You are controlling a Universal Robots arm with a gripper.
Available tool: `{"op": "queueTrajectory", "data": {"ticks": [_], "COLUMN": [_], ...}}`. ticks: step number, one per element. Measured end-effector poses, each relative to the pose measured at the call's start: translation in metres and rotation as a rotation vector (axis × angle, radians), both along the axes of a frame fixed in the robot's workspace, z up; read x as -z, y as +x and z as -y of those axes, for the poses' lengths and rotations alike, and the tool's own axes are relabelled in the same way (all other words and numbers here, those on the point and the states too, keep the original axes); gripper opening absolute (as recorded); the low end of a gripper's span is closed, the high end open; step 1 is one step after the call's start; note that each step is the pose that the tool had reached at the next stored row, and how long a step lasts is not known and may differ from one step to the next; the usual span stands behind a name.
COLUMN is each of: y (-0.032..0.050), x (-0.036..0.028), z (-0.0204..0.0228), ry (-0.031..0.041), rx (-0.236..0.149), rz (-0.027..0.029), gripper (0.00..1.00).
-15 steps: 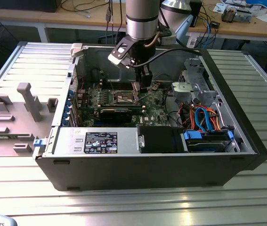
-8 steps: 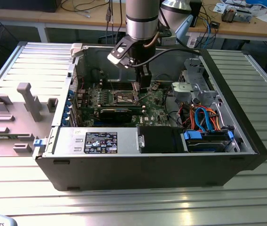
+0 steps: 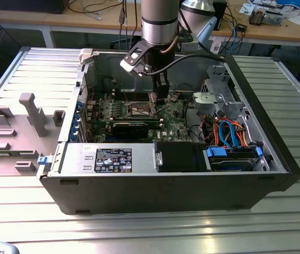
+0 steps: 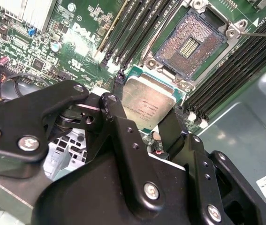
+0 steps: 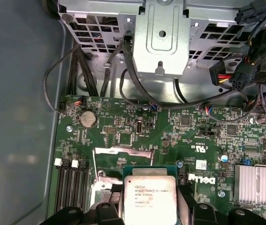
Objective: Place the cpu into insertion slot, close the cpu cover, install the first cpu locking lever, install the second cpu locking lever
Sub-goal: 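Place the cpu into insertion slot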
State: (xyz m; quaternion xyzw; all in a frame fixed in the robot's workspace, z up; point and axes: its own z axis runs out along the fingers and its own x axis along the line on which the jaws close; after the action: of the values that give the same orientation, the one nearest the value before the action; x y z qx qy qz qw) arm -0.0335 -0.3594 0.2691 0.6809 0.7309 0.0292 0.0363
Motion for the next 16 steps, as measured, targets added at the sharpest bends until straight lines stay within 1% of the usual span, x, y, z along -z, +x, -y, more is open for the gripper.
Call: {"op": "queueTrajectory", "data": {"ticks": [4,16], "y": [0.0,-0.0001], "x": [0.0003,0.0008], "z": [0.0,-0.0001], "ry": [-0.0005,-0.0012], "rx": [0.031,0.085], "rz": [0.0,0.0], "gripper": [0.54,0.54]}}
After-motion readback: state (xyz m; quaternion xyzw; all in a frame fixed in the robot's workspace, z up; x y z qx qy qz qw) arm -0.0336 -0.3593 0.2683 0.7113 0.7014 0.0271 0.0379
